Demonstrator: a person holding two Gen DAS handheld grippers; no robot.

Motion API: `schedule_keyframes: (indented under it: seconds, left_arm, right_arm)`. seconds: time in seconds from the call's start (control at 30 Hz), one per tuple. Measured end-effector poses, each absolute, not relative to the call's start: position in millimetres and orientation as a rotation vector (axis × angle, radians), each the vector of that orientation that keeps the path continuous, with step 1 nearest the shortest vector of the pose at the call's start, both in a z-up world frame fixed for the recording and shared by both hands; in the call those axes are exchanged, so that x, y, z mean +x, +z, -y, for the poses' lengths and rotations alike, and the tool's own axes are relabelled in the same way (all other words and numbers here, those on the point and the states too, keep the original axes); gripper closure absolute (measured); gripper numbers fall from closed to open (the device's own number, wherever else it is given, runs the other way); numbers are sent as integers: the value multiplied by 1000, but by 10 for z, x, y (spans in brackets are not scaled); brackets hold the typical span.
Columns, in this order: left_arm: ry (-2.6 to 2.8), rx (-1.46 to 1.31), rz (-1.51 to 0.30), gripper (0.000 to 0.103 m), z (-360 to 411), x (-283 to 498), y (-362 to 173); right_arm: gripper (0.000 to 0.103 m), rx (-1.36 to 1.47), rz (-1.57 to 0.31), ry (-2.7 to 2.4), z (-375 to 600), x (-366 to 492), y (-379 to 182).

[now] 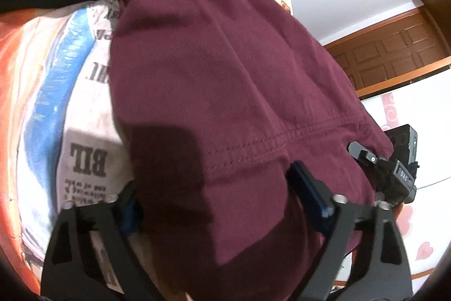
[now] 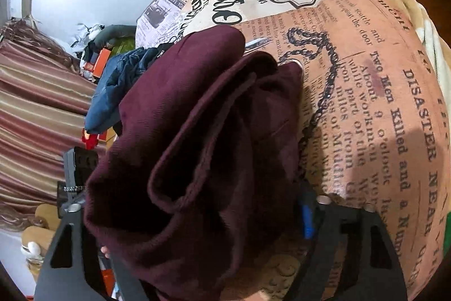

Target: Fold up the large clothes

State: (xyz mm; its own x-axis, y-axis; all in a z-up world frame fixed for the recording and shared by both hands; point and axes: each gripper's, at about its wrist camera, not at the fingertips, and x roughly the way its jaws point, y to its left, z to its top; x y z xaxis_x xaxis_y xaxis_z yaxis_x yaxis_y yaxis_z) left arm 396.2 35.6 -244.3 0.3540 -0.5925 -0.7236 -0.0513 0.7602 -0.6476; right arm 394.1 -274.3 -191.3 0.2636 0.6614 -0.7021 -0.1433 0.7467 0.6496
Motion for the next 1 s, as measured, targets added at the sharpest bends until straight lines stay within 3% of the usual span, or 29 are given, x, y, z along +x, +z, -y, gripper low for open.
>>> schedule_keyframes:
  seconds: [0.13, 0.3, 0.67, 1.0]
  left_arm:
    - [-416, -706, -1138, 52, -450, 3890, -2356]
    - [-445, -602, -1095, 66, -318, 3764, -2013]
    - [-474, -527, -846, 69, -429, 3575, -910]
    - [-379, -450, -671, 69, -1333, 3742, -15]
  right_arm:
    - [56, 490, -1163, 570, 2719, 3847, -1804]
    - [65, 417, -1106, 574, 2609, 3667, -1532]
    - [66, 409, -916, 601, 2467, 3443, -682]
    - [66, 402, -745, 715, 1727, 3846, -64]
